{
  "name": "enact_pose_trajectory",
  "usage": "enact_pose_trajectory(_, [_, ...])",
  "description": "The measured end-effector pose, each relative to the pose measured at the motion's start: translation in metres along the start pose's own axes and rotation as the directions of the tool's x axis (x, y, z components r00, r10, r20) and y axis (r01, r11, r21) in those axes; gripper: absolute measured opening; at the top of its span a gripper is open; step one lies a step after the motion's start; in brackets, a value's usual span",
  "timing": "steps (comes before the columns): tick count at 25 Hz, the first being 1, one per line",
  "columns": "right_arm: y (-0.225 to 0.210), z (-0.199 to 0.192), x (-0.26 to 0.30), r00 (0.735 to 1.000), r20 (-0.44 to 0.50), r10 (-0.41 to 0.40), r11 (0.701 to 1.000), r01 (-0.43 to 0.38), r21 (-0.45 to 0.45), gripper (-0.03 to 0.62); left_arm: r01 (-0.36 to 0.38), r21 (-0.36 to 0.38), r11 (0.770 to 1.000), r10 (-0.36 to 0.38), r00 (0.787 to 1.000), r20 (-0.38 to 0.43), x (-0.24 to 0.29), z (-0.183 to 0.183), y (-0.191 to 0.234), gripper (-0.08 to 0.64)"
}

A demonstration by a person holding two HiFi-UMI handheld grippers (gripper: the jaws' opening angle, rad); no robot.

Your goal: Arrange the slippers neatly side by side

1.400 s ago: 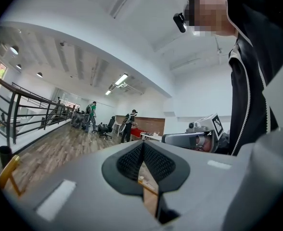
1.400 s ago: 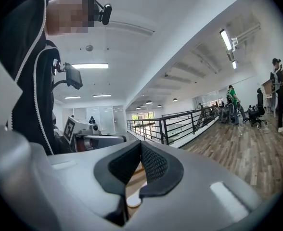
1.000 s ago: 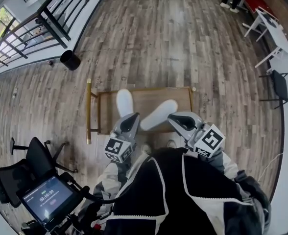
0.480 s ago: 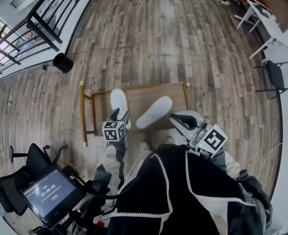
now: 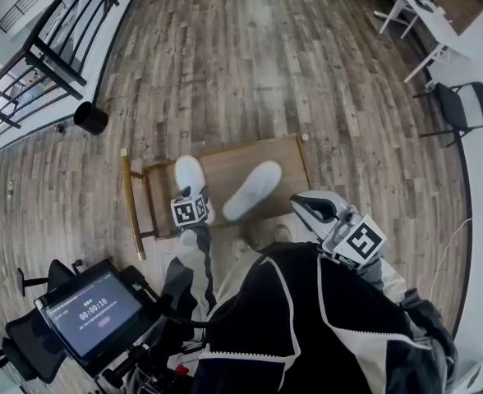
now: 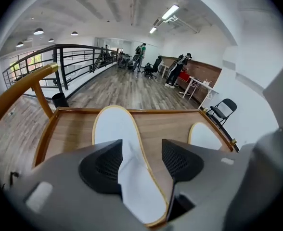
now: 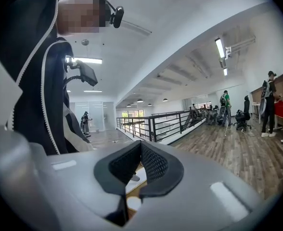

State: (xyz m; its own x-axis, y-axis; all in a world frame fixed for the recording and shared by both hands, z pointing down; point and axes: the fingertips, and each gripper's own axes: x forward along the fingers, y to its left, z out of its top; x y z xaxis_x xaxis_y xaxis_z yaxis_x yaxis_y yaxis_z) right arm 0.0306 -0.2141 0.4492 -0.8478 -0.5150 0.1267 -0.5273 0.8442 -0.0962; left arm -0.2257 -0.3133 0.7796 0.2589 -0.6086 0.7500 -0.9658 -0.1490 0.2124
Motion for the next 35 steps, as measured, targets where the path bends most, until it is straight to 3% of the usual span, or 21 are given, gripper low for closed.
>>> enact_pose_trajectory(7, [-0.009, -0.006, -0.001, 0.997, -0.019, -0.076, 0.997, 0.076, 0.003, 0.005, -0.057, 0.015, 0.998, 0.058, 0.996, -0.060, 0.024, -0.002, 0.029, 0.192])
enact_pose_trajectory(9, [-0.014, -0.006, -0.001, 0.995, -0.022, -0.098, 0.995, 0.098, 0.004, 0.005, -0.056, 0.008, 0.998, 0.057, 0.996, -0.075, 0.030, -0.003, 0.032, 0.140])
enact_pose_trajectory(11, [-0.005, -0.008, -0.002, 0.994, -0.025, -0.110, 0.994, 0.110, 0.000, 0.005, -0.043, 0.005, 0.999, 0.043, 0.996, -0.077, 0.029, -0.012, 0.033, 0.043])
enact_pose_trajectory(16, [0.024, -0.013, -0.006, 0.994, -0.021, -0.111, 0.994, 0.111, -0.015, 0.005, -0.022, 0.009, 1.000, 0.022, 0.999, -0.034, 0.013, -0.021, 0.031, 0.034])
enact_pose_trajectory(24, [0.000, -0.010, 0.029, 0.999, -0.027, -0.035, 0.999, 0.035, 0.003, 0.005, 0.061, 0.087, 0.994, -0.068, 0.994, 0.088, -0.007, 0.021, -0.019, 0.032])
enact_pose_trajectory(28, [0.011, -0.009, 0.046, 0.999, -0.018, 0.027, 1.000, -0.027, -0.001, 0.004, 0.127, 0.041, 0.991, -0.133, 0.964, 0.228, -0.046, 0.045, -0.045, 0.032])
enact_pose_trajectory(32, [0.029, -0.007, 0.073, 0.996, -0.017, 0.092, 0.996, -0.092, -0.006, 0.003, 0.173, 0.089, 0.981, -0.193, 0.918, 0.347, -0.102, 0.070, -0.058, 0.032])
enact_pose_trajectory(35, [0.047, -0.001, 0.087, 0.992, -0.013, 0.127, 0.992, -0.127, -0.012, 0.005, 0.187, 0.127, 0.974, -0.225, 0.869, 0.440, -0.159, 0.084, -0.063, 0.032])
